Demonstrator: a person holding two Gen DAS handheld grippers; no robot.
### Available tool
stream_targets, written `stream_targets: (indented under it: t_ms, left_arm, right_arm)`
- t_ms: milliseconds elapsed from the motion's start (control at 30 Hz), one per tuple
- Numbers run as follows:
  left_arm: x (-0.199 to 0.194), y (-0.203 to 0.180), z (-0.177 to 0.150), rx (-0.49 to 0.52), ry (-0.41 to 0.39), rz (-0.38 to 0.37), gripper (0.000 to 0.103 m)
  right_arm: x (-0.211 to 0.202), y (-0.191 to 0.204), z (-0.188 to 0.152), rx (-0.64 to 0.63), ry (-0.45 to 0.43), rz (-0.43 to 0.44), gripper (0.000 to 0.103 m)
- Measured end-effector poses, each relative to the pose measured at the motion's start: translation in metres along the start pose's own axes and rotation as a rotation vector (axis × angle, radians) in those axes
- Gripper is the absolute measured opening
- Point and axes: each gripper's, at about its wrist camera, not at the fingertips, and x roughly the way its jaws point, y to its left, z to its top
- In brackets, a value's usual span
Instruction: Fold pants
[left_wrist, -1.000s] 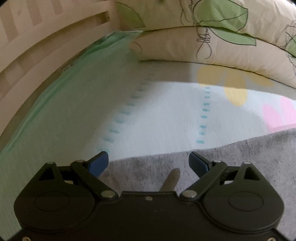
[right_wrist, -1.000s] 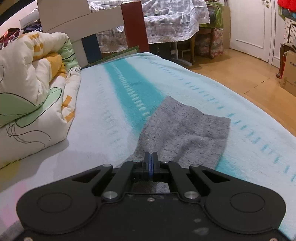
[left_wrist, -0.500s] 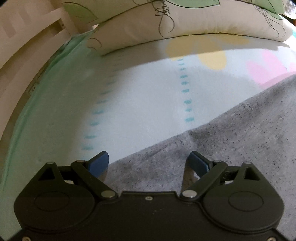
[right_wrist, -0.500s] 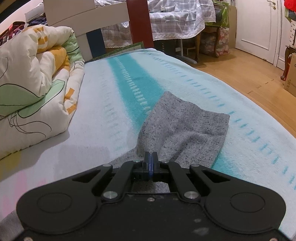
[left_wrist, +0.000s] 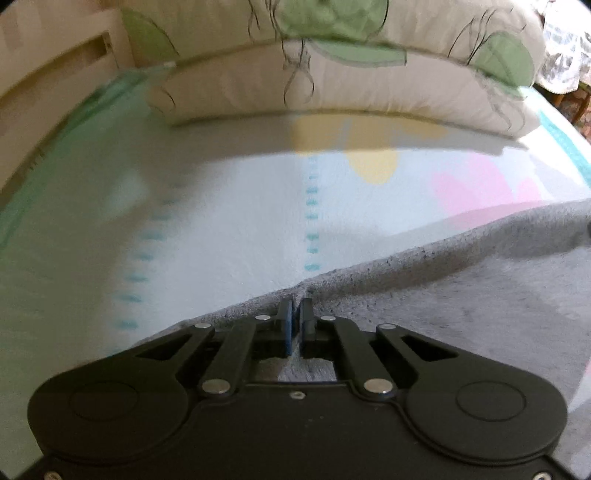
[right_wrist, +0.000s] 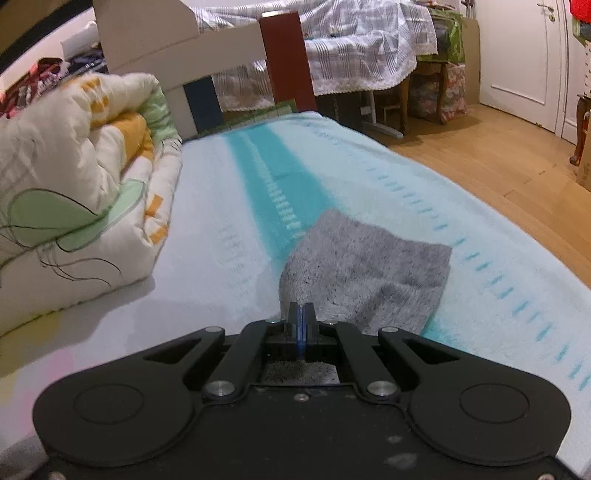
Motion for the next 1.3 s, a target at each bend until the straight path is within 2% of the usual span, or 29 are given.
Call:
stream_targets:
  t_ms: [200,300,533,633,733,833,933,1033,1067,1167,1233,1300]
  left_arm:
    - [-0.073,-0.010,-0.016,-0.005,-0.092,0.015,0.005]
    - [-0.110,-0.023,-0.036,0.019,-0.128,0.020,0.005]
    - [-0.188,-0.045,-0.111,-0.011,-0.158,-0.027,0.005]
    - [-0.207,-0.055,-0.144,-0.021,-0.127,-0.020,0.005]
    - [-0.212,-0.057,-0.173,-0.056,-0.074,-0.029,0.005]
    - [-0.202,-0.063,-0.197,-0.074,-0.014,-0.019,0.005]
    - [-0.187,-0.066,-0.209,-0.107,0.054,0.001,0.005]
    - [-0.173,-0.068,-0.212,-0.115,0.171,-0.021,0.005]
    - [-0.172,-0.068,-0.210,-0.117,0.189,-0.027,0.005]
    - [-0.180,-0.075,-0.199,-0.079,0.167,-0.044,0.010]
    - [-0.189,-0.081,-0.186,-0.065,0.098,-0.047,0.012]
    - [-0.191,-0.086,-0.174,-0.061,0.047,-0.041,0.015]
  right_arm:
    - [-0.051,-0.026,-0.001,0.001,-0.042,0.040,0.001]
    - [-0.088,-0.048,-0.006,0.011,-0.064,0.060,0.001]
    - [-0.184,-0.111,-0.048,0.035,-0.080,0.062,0.001]
    - [-0.216,-0.144,-0.078,0.058,-0.042,0.049,0.001]
    - [-0.234,-0.174,-0.115,0.090,0.012,0.028,0.001]
    - [-0.235,-0.195,-0.152,0.092,0.068,0.003,0.001]
    - [-0.227,-0.206,-0.183,0.061,0.125,-0.062,0.001]
    - [-0.227,-0.216,-0.201,0.049,0.169,-0.105,0.003]
    - [-0.229,-0.219,-0.203,0.047,0.174,-0.107,0.004]
    - [-0.245,-0.215,-0.198,-0.003,0.122,-0.104,0.012]
    - [-0.256,-0.203,-0.190,-0.077,0.064,-0.102,0.029]
    - [-0.262,-0.187,-0.179,-0.156,0.001,-0.079,0.032]
